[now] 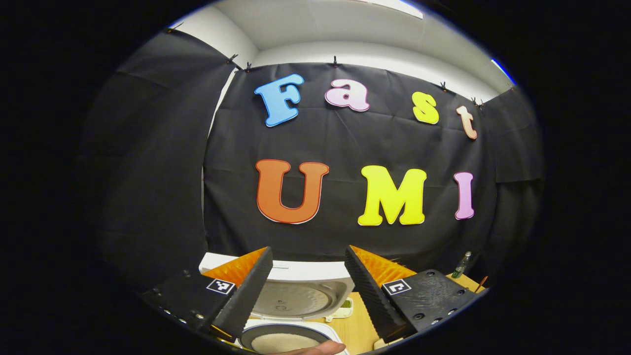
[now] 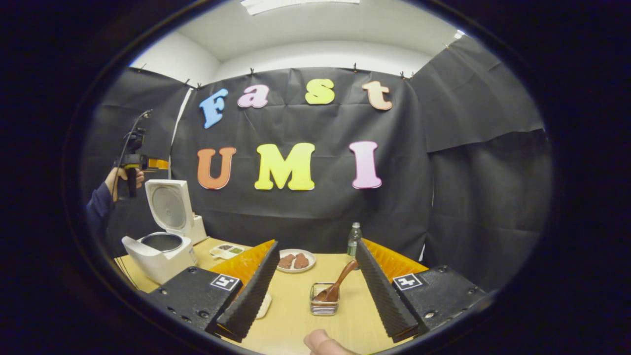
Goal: Close the left gripper, press the button to open the rice cooker; take a wooden spoon from the chopstick holder with the right hand, scoop a spoonful of rice and pour it into the rice cooker, then put the wooden spoon back into the chopstick holder.
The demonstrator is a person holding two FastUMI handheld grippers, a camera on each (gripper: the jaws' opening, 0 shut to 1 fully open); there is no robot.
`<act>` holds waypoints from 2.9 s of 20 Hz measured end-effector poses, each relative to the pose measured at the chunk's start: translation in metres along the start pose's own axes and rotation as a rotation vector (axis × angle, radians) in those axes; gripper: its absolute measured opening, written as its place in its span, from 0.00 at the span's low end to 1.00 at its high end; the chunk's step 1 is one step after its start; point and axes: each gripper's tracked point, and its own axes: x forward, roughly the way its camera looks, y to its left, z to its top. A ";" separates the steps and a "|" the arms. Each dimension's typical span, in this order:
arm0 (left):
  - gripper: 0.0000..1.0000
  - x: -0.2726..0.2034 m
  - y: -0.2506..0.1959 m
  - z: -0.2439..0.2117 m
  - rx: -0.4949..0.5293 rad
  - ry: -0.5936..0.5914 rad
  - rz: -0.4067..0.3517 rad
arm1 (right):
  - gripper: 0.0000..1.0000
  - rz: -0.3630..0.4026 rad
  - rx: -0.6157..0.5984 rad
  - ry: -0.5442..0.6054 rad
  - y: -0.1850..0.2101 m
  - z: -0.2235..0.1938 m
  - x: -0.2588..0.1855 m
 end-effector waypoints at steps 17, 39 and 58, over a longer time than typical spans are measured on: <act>0.97 0.057 0.025 -0.050 0.098 0.163 0.105 | 0.98 -0.076 -0.033 0.058 -0.016 -0.031 -0.013; 0.98 -0.065 0.005 -0.099 0.055 0.340 0.069 | 0.98 -0.073 0.012 0.078 -0.029 -0.040 -0.053; 0.96 -0.117 -0.003 -0.210 0.080 0.498 0.057 | 0.98 -0.207 0.054 0.033 -0.040 -0.032 -0.066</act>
